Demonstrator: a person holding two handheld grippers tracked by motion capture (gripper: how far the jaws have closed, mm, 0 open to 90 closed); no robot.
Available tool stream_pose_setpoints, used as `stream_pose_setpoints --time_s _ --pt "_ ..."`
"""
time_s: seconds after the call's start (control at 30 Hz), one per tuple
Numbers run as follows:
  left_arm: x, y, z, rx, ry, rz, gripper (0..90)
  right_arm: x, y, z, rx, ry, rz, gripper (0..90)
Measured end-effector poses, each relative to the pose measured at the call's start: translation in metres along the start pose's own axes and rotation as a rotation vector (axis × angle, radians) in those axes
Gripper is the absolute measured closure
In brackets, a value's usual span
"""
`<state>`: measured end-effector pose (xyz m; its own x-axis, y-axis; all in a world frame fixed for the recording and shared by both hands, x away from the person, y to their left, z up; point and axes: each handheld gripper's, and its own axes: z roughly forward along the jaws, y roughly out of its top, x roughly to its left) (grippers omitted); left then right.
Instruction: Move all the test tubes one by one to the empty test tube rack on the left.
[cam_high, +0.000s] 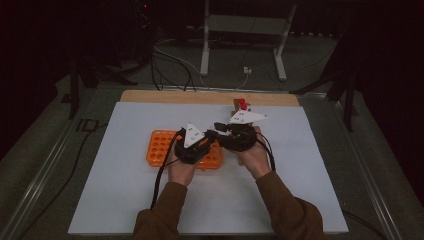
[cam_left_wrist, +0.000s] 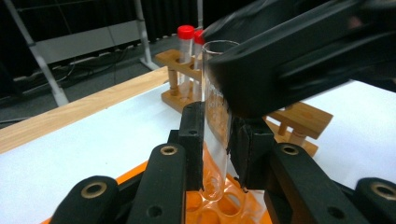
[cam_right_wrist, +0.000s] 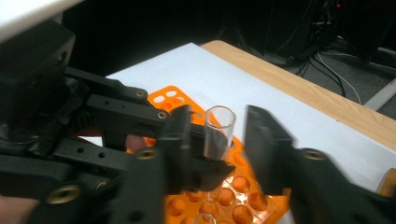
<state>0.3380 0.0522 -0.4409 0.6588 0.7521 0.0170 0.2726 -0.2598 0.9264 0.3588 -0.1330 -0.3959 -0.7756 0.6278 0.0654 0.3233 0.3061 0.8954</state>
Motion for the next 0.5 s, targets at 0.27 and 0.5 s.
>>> stream_pose_setpoints --time_s 0.27,0.5 --pt "0.006 -0.007 -0.004 0.004 0.003 -0.034 75.8 -0.009 -0.003 -0.008 -0.024 -0.063 0.042 23.6" --pt "0.007 -0.011 -0.006 0.0 -0.004 -0.051 75.8 -0.02 -0.013 -0.014 -0.022 -0.111 0.074 8.6"
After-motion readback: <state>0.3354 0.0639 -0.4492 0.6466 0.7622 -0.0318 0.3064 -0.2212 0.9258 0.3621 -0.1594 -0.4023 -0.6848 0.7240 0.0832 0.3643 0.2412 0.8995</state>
